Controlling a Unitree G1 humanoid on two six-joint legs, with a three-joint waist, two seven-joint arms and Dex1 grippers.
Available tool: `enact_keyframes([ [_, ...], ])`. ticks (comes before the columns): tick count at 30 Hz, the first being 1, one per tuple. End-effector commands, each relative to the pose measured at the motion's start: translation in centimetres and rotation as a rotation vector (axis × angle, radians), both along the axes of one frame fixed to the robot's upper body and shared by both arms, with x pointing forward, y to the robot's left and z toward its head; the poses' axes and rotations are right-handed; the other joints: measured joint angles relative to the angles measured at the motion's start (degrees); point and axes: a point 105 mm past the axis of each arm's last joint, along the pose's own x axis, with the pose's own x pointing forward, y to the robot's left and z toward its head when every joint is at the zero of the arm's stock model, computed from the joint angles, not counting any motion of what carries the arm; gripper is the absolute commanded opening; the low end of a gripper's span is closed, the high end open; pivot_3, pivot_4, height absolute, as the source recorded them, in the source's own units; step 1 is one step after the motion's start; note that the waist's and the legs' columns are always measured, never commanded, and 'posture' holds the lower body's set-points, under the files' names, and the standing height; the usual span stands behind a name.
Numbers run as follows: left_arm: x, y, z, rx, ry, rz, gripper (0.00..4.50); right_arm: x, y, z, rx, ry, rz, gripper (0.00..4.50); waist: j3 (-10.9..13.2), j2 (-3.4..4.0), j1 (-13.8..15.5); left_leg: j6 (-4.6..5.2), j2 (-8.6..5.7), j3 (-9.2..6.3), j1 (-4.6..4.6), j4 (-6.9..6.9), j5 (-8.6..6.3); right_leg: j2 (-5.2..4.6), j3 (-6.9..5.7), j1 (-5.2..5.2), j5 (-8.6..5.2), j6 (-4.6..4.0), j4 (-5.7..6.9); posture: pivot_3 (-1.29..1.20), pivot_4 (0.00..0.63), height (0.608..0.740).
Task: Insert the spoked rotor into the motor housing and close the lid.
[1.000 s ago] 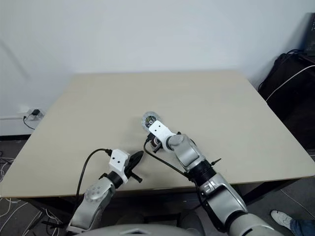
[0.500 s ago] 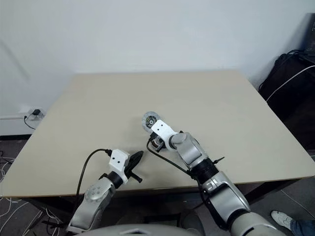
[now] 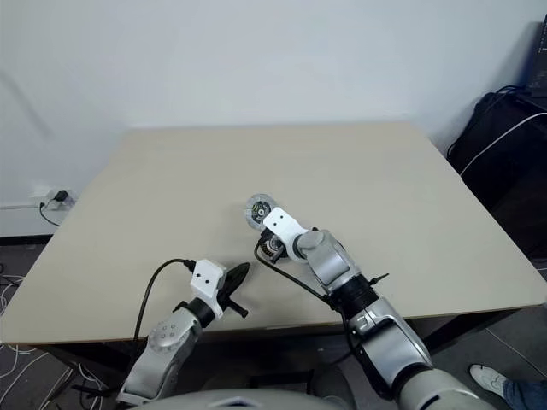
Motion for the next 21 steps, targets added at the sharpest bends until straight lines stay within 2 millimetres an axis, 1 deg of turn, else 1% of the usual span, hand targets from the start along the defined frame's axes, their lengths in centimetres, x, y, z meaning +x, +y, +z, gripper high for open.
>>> enact_keyframes([
  [1, 0.4, -0.5, 1.2, -0.017, -0.039, -0.009, 0.00, 0.1, 0.0, -0.4, -0.008, 0.011, -0.010, 0.02, 0.00, 0.00, 0.00, 0.00, 0.00, 0.00, 0.00, 0.00, 0.00, 0.00, 0.00, 0.00, 0.00, 0.00, 0.00, 0.00, 0.000, 0.740],
  [8, 0.2, -0.7, 1.5, -0.022, -0.039, -0.011, 0.00, 0.4, -0.4, -0.7, -0.021, 0.010, -0.024, 0.02, 0.00, 0.00, 0.01, 0.00, 0.00, 0.00, 0.00, 0.00, 0.00, -0.03, -0.01, 0.01, -0.05, -0.09, 0.00, 0.00, 0.000, 0.740],
  [17, 0.4, -0.9, 2.1, -0.021, -0.044, -0.013, 0.00, -0.1, -1.2, -1.1, -0.058, 0.038, 0.008, 0.02, -0.01, 0.01, 0.08, 0.00, -0.01, 0.00, 0.00, 0.00, 0.00, -0.09, -0.06, 0.03, -0.08, -0.14, -0.01, 0.00, 0.000, 0.740],
  [21, 0.4, -1.0, 2.4, -0.022, -0.044, -0.015, 0.00, 0.1, -1.6, -1.1, -0.058, 0.035, -0.005, 0.02, -0.01, 0.00, 0.07, 0.01, -0.01, -0.01, 0.01, 0.00, 0.00, -0.09, -0.06, 0.03, -0.08, -0.14, -0.01, 0.00, 0.000, 0.740],
])
